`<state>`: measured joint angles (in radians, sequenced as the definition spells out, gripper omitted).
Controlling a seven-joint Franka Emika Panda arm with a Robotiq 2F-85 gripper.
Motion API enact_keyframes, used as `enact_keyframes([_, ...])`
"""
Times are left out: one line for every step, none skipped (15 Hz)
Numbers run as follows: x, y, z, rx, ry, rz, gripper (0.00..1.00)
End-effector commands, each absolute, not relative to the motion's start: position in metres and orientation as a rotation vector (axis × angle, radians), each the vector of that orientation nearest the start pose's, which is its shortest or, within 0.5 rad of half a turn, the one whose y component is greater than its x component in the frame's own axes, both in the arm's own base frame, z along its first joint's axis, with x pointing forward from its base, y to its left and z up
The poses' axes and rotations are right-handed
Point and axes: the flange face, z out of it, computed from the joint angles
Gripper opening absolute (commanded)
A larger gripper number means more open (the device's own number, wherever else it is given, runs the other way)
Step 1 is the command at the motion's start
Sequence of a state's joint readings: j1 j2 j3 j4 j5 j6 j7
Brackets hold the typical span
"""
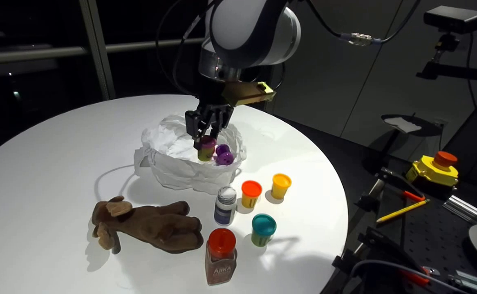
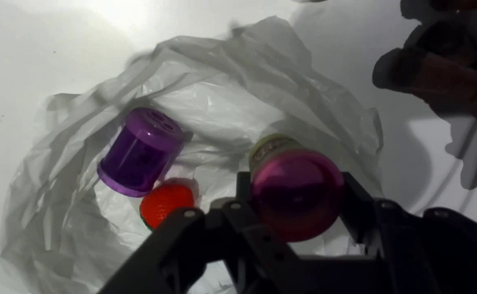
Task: Put the objects and the bottles in the plastic bag
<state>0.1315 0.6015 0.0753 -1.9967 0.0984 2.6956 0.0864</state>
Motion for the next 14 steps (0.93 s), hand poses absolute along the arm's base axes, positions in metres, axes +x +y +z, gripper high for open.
enact_keyframes([0.627,0.121,0.164,-3.007,-0.005,-0.173,0.28])
enact_keyframes([0.633,0.119,0.161,-2.999,0.007,-0.183,0.28])
enact_keyframes([0.637,0.117,0.157,-2.992,0.021,-0.182,0.28])
enact_keyframes([0.641,0.115,0.152,-2.991,0.034,-0.183,0.28])
enact_keyframes([0.644,0.113,0.147,-2.992,0.041,-0.183,0.28])
enact_keyframes([0.647,0.112,0.142,-2.996,0.048,-0.184,0.28])
enact_keyframes([0.65,0.109,0.134,-2.998,0.056,-0.176,0.28])
enact_keyframes([0.65,0.109,0.128,-3.0,0.059,-0.168,0.28])
enact_keyframes([0.651,0.109,0.123,-3.004,0.057,-0.161,0.28])
enact_keyframes([0.652,0.108,0.116,-3.006,0.058,-0.15,0.28])
enact_keyframes([0.651,0.108,0.11,-3.007,0.058,-0.14,0.28])
enact_keyframes([0.651,0.108,0.105,-3.008,0.06,-0.131,0.28])
enact_keyframes([0.65,0.107,0.102,-3.008,0.061,-0.123,0.28])
enact_keyframes([0.649,0.106,0.1,-3.006,0.062,-0.114,0.61])
